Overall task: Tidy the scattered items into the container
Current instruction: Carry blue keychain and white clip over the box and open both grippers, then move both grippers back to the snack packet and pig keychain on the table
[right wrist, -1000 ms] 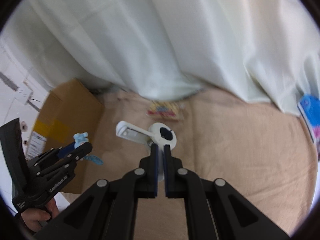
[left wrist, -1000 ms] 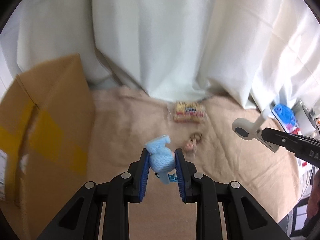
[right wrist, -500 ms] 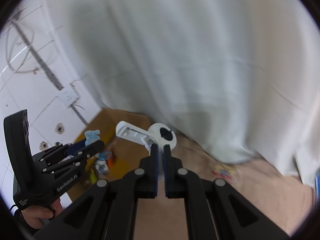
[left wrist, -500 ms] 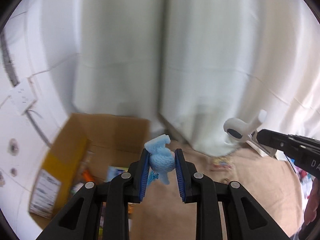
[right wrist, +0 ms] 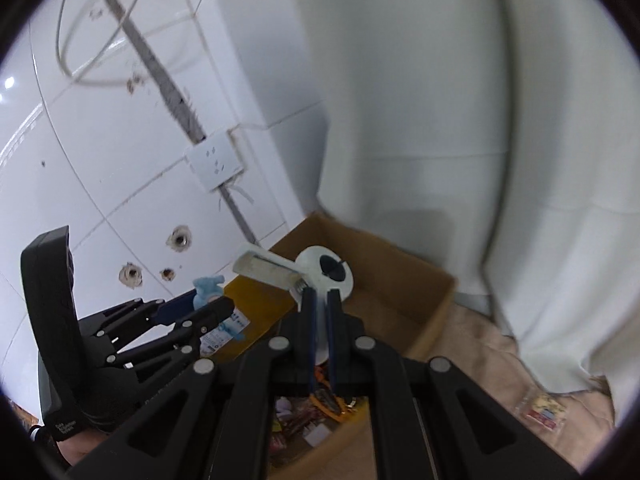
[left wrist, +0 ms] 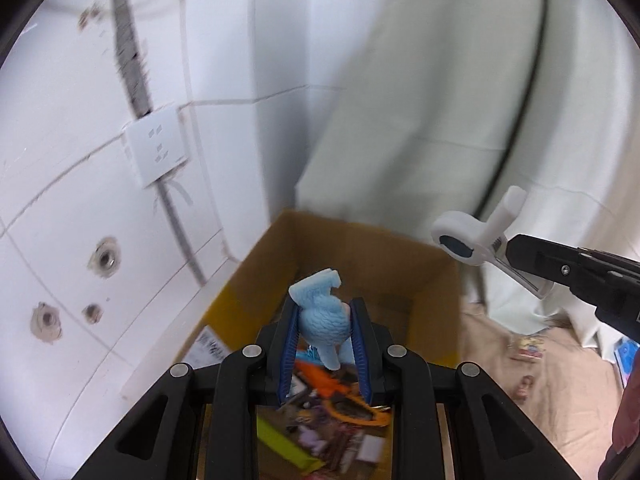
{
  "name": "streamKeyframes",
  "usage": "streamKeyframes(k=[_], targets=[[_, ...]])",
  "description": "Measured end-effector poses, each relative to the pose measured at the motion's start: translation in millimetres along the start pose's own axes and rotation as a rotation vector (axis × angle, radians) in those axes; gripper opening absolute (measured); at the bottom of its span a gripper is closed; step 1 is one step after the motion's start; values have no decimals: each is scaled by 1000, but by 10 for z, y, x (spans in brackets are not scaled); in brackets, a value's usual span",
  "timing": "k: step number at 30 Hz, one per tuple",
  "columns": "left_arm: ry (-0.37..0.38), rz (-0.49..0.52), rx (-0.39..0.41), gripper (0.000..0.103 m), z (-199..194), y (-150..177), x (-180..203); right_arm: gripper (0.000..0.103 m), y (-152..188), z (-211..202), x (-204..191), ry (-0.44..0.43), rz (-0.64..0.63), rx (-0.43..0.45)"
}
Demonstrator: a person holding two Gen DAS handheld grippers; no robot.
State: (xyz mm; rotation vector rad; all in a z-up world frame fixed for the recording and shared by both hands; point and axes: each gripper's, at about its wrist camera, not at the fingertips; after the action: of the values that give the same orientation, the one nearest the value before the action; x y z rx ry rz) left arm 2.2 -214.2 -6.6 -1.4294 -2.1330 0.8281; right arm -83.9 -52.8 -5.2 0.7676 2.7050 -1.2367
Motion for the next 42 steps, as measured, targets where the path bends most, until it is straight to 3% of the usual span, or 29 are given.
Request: streamKeyframes(k=[9,15,16,18,20,23,28,30,31,32,33,34,35,42], targets=[[-5,-57,-84,26,371,310,-323,7,173,533,-124,5,-4,-115],[7,-71,-117,26,476,487,-369,9,212,639,-125,21,-11,-156],[9,-70,-118,26,480,496,-367,14,208,633,-123,25,-10,-156],[11,-71,-121,26,487,509,-360,35,199,603,-108,43,-6,-149],[17,-72,-127,26,500,518,-345,64,191,553,-76,54,9,-129],[17,-63,-134,26,502,515,-290,73,186,464,0,74,34,-104],[37,-61,-174,27,524,507,-197,75,200,290,181,130,60,-95],[49,-69,-202,27,579,496,-164,82,228,182,295,157,89,-82],[54,-72,-207,30,592,496,-146,92,246,125,346,165,103,-70],[67,-74,-208,35,595,494,-120,95,271,48,408,174,117,-55],[82,-77,-211,55,601,490,-89,95,295,-30,475,184,131,-42],[92,-79,-217,88,606,486,-63,95,318,-96,535,195,143,-34],[103,-86,-217,100,601,481,-32,95,343,-162,602,211,155,-30],[141,-51,-180,103,416,373,283,95,549,-684,1124,322,254,20]])
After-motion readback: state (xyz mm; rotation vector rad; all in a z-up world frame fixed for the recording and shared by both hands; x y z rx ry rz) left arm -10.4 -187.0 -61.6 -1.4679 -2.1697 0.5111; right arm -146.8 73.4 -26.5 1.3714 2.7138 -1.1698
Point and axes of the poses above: each gripper's, at about its wrist camera, not at the fingertips, and z roughly the way its jaws point, x to its right, y to its underside, and after that the axes turned 2 degrees about -x, right-handed
